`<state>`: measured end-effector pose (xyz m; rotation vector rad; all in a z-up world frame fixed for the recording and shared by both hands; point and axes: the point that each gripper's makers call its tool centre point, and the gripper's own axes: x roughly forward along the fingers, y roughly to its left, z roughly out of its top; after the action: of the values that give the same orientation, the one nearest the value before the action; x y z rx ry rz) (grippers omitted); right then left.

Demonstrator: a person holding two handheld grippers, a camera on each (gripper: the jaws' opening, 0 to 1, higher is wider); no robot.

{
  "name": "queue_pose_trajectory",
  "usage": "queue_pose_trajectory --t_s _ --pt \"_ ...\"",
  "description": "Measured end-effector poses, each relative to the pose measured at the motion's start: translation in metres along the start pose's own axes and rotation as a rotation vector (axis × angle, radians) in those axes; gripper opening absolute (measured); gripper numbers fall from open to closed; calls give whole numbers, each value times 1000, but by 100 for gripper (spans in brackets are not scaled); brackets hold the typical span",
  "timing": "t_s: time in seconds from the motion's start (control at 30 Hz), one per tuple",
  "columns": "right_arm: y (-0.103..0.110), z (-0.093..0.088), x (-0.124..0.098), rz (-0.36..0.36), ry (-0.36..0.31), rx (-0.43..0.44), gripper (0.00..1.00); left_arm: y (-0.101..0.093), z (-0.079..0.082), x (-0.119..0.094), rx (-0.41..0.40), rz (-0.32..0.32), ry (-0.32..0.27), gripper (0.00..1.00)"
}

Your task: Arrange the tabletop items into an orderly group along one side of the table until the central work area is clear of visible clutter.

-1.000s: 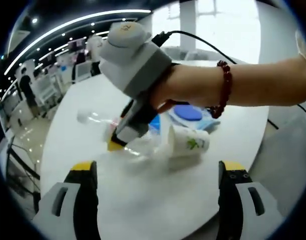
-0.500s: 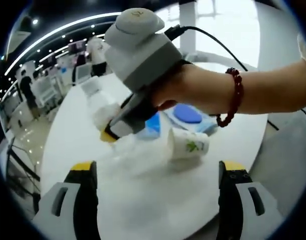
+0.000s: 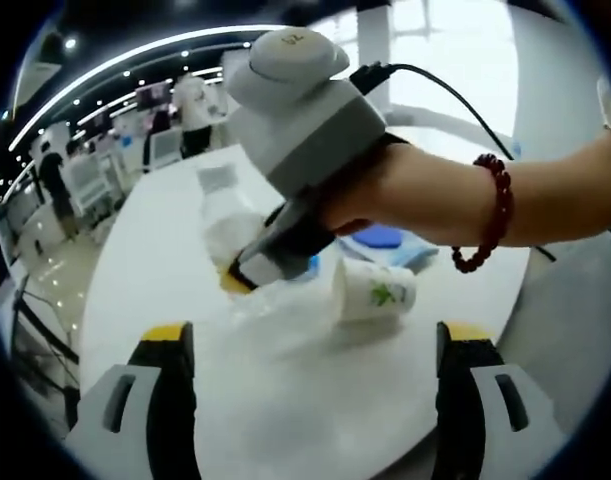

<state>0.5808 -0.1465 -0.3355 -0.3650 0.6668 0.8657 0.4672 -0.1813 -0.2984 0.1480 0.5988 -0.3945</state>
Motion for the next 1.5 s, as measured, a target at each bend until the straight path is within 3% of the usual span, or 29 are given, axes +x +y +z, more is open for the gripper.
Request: queue_pose_trajectory --t_s 0.37,0.6,0.8,0.87,1.3,1.5 --pt "-1 1 0 -4 -4 10 40 0 0 1 3 0 7 97" --pt "1 2 -1 35 -40 -12 42 0 -2 2 8 1 20 97" --pt "6 1 -1 68 -63 3 61 0 -1 2 6 2 14 97" --pt "6 5 -2 78 -100 -5 66 0 -1 2 8 3 15 97" --pt "-3 12 -16 84 -201 -27 90 2 0 1 -4 5 5 97" --pt "-13 19 -30 90 -278 -21 97 0 8 0 -44 -11 -44 98"
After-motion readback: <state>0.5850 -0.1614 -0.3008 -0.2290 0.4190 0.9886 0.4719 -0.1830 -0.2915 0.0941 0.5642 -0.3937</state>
